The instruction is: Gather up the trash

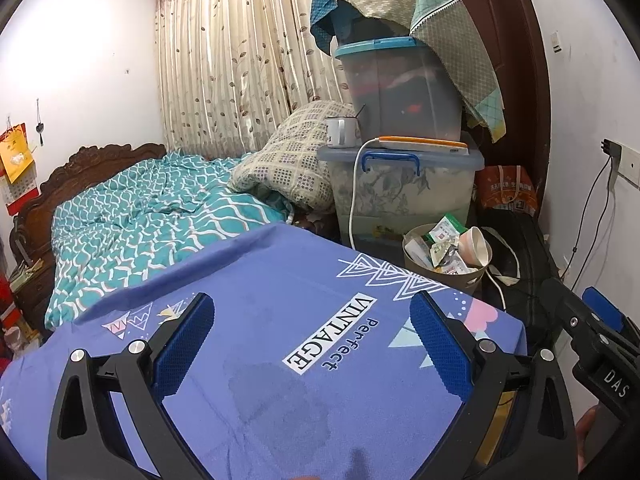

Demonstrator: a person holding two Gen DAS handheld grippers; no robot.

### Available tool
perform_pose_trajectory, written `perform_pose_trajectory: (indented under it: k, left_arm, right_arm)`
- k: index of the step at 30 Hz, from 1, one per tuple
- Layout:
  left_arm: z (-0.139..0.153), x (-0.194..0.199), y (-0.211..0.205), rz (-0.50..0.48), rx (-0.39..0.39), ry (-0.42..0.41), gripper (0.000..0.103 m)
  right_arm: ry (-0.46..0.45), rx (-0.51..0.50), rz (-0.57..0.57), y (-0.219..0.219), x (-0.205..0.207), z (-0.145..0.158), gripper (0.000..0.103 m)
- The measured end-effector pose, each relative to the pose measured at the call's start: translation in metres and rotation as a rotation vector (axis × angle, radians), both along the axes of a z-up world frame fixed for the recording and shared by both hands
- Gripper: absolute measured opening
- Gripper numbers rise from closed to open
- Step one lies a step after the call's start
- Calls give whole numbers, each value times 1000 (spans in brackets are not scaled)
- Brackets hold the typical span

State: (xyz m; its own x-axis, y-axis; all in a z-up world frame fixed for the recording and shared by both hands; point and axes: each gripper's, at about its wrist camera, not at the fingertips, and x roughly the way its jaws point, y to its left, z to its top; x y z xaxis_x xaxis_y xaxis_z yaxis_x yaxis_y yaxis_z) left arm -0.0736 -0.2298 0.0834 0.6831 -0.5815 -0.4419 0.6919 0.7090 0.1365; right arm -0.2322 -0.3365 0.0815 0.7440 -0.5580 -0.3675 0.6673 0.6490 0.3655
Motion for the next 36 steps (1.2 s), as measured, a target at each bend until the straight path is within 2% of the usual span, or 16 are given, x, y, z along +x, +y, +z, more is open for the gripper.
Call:
perform_pose_trajectory:
  k: [36]
  left_arm:
    - [-19, 7, -9, 25, 72, 33, 95]
  right_arm:
    - [6, 18, 6, -1, 2, -10, 99]
